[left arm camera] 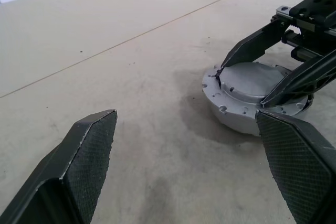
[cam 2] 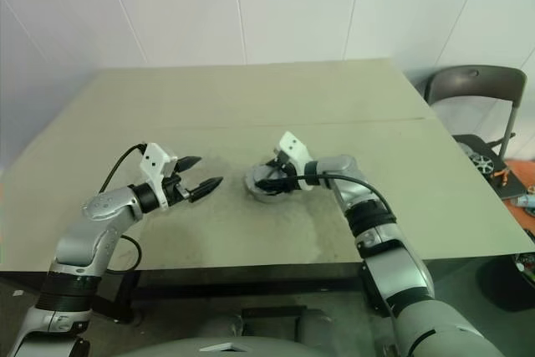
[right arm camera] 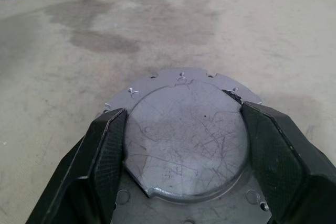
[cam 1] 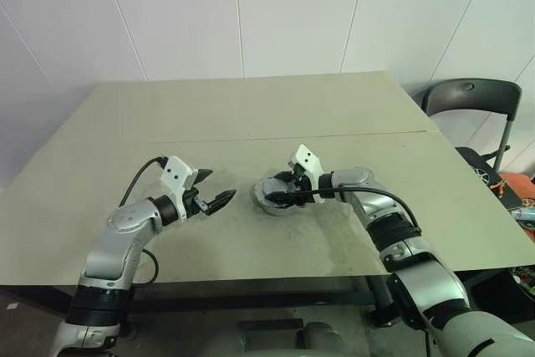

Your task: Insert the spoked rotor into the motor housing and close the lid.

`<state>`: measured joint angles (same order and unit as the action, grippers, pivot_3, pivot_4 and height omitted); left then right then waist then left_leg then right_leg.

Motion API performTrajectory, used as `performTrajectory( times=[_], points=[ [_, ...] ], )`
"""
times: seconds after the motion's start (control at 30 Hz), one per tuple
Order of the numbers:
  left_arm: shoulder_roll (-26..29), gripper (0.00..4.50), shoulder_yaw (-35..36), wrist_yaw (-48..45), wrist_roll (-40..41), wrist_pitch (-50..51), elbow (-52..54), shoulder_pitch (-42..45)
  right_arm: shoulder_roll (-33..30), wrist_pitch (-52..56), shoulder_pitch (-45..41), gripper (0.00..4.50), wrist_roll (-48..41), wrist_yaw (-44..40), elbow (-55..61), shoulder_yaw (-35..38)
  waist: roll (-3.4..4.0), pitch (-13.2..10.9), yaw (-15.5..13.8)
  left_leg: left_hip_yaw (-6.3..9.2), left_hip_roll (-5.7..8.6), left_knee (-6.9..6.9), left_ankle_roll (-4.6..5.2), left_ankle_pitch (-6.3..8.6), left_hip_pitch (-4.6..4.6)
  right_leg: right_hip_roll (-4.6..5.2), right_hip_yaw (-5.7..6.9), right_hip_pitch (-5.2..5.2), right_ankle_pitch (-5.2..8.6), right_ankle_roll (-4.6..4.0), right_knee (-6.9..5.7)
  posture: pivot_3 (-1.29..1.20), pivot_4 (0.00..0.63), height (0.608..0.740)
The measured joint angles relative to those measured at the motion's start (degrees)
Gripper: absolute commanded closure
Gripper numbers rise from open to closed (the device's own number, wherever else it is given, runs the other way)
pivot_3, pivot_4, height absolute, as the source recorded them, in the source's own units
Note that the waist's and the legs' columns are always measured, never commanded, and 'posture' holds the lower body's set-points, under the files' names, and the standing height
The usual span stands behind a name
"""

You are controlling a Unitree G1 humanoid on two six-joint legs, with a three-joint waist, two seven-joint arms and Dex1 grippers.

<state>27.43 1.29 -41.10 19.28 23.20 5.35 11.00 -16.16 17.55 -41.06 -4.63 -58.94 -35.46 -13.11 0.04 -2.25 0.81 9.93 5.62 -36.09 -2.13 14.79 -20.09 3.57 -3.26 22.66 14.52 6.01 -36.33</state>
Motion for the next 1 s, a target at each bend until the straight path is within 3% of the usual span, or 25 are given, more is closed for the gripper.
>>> performTrajectory(
  times=[0.47, 0.77, 1.0],
  points=[
    [1.3, 0.0, 1.4, 0.3, 0.1, 0.0, -0.1, 0.1, -0.2, 2.0, 0.2, 1.45, -3.0, -1.8, 0.1, 2.3, 0.02, 0.0, 0.1, -0.01, -0.03, 0.06, -0.01, -0.01, -0.23, 0.0, 0.0, 0.27, -0.04, -0.02, 0.0, 0.0, 0.0, 0.74],
    [1.9, 0.0, 2.5, 0.6, 0.2, 0.0, 0.4, 0.2, -2.5, -1.7, 0.4, 1.45, 0.7, -2.3, 1.5, -1.3, 0.02, 0.0, -0.1, -0.03, -0.03, 0.02, -0.02, 0.0, -0.17, 0.0, 0.01, 0.15, -0.02, -0.04, 0.02, 0.0, 0.0, 0.74],
    [2.3, 0.0, 2.6, 0.6, 0.2, 0.0, 0.5, 1.0, -0.7, -3.8, 0.7, 1.45, 2.0, 0.6, 1.4, -1.6, 0.01, 0.0, 0.2, -0.03, -0.04, 0.06, -0.02, -0.01, -0.12, -0.01, 0.01, 0.15, -0.03, -0.03, 0.01, 0.0, 0.0, 0.74]
  ],
)
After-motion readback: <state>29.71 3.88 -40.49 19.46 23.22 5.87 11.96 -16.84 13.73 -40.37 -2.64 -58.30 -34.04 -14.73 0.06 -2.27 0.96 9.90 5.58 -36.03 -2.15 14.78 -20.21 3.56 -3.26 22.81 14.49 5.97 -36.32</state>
